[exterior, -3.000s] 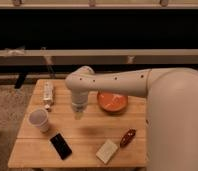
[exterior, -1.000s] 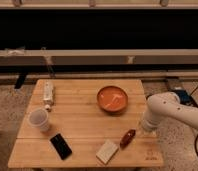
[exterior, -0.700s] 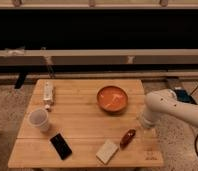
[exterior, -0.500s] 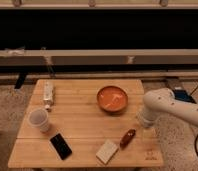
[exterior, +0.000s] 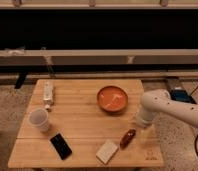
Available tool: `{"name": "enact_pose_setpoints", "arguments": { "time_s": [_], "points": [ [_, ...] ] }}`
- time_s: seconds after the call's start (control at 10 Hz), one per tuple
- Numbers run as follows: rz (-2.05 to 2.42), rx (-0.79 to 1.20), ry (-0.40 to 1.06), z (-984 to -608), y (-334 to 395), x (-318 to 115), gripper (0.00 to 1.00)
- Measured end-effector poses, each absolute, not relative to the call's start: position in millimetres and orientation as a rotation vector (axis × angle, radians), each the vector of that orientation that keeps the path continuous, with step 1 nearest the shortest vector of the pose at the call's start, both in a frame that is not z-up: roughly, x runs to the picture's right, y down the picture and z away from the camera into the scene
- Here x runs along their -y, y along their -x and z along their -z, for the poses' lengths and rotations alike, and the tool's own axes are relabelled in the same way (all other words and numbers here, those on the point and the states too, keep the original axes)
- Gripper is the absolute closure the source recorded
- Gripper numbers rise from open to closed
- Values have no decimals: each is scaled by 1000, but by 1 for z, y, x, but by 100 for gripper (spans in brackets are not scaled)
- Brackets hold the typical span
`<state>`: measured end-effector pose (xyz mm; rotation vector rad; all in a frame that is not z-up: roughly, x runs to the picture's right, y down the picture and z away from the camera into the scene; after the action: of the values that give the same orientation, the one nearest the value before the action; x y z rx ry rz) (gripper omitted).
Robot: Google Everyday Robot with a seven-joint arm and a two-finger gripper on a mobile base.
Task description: Drag the pepper across the table
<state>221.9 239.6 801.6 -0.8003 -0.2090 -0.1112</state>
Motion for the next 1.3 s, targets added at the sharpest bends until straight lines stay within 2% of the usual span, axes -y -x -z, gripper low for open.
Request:
{"name": "enact_pose_setpoints", "arguments": {
  "time_s": [0.3,0.5,0.7,0.8,1.3],
  "points": [
    [98,219,796,-803,-215,-247,47],
    [93,220,794,-802,-212,-250,70],
    [92,215,789,-799,-211,-249,86],
    [93,210,787,-798,-211,-247,89],
    [110,159,790,-797,-219,-232,89]
  ]
}}
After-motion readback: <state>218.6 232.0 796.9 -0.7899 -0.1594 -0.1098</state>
